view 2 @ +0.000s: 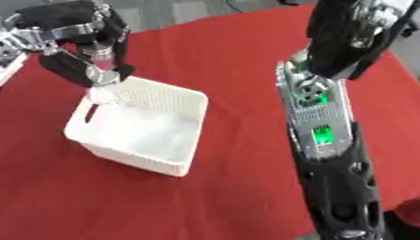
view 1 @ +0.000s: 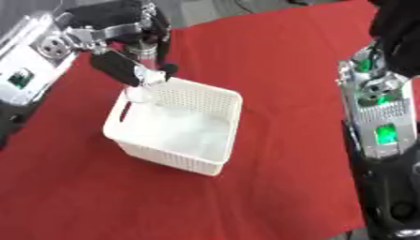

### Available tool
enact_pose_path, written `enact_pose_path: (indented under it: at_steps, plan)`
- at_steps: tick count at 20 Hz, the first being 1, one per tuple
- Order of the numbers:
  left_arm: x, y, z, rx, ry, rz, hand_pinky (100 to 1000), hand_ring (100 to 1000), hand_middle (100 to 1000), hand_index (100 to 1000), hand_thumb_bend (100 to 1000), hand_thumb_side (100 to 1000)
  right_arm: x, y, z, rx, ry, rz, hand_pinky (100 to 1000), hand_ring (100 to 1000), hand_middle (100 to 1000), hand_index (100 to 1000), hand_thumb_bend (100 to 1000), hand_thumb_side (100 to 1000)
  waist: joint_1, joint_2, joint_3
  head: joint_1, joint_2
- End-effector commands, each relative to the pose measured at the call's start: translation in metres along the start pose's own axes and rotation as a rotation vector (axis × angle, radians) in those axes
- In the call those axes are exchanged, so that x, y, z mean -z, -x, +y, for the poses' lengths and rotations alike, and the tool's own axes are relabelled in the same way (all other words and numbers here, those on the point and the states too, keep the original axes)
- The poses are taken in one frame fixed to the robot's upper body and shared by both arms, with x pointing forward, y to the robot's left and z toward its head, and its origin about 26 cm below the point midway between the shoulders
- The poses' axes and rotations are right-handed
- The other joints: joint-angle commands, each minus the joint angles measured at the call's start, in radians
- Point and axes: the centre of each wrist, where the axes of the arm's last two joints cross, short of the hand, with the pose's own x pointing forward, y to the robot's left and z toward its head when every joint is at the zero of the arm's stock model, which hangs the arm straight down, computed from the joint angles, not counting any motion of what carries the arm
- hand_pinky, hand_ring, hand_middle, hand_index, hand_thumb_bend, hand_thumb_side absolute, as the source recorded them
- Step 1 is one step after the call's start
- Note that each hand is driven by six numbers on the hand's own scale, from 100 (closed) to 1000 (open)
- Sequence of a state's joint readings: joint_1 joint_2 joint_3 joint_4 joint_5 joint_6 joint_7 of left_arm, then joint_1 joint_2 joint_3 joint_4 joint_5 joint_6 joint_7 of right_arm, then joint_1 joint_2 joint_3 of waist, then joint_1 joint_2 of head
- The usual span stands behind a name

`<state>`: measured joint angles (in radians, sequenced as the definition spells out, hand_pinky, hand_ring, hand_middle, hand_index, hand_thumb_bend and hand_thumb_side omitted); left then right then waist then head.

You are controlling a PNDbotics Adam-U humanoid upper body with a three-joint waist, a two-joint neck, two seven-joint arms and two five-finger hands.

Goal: Pick up objects on the table and place them in the box.

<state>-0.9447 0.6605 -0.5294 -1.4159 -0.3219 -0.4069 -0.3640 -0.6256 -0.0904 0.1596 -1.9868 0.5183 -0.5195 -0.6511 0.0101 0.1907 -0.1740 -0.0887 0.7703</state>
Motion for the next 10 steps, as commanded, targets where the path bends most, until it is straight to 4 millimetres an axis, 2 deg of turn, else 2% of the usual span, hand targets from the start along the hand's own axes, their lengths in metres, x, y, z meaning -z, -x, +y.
enact_pose_path:
  at_steps: [1, 2, 3, 4, 6, 8, 10]
  plan:
    - [0.002, -0.004, 0.004, -0.017, 0.040, -0.040, 100, 288, 483, 495, 100, 479, 0.006, -0.003, 0.001, 0.085, 0.108, -0.105, 709, 694, 680, 712, 100, 1000, 0.002, -0.014, 0.000, -0.009, 0.000]
    - [0.004, -0.006, 0.001, -0.020, 0.103, -0.061, 281, 457, 670, 703, 100, 691, 0.006, -0.003, 0.001, 0.084, 0.106, -0.104, 709, 694, 680, 712, 100, 1000, 0.002, -0.015, 0.001, -0.014, 0.000]
    - [0.004, -0.008, 0.000, -0.020, 0.171, -0.077, 464, 566, 785, 809, 100, 851, 0.006, -0.002, 0.001, 0.082, 0.105, -0.105, 709, 694, 680, 712, 100, 1000, 0.002, -0.016, 0.002, -0.020, 0.000]
    - [0.005, -0.011, 0.001, -0.020, 0.229, -0.091, 551, 615, 829, 850, 100, 924, 0.006, -0.002, 0.000, 0.081, 0.104, -0.105, 709, 694, 680, 712, 100, 1000, 0.002, -0.018, 0.004, -0.024, 0.000]
    - [0.007, -0.015, 0.005, -0.021, 0.304, -0.105, 689, 716, 893, 895, 252, 1000, 0.005, -0.002, -0.001, 0.078, 0.103, -0.104, 709, 694, 680, 712, 100, 1000, 0.001, -0.020, 0.006, -0.032, 0.000]
    - [0.006, -0.019, 0.010, -0.020, 0.331, -0.111, 813, 796, 964, 928, 304, 1000, 0.005, -0.002, -0.001, 0.074, 0.102, -0.103, 709, 694, 680, 712, 100, 1000, 0.001, -0.022, 0.009, -0.036, 0.000]
    - [0.003, -0.021, 0.016, -0.021, 0.323, -0.112, 869, 826, 990, 943, 285, 1000, 0.005, -0.002, -0.002, 0.070, 0.100, -0.102, 709, 694, 680, 712, 100, 1000, 0.002, -0.025, 0.012, -0.038, 0.000]
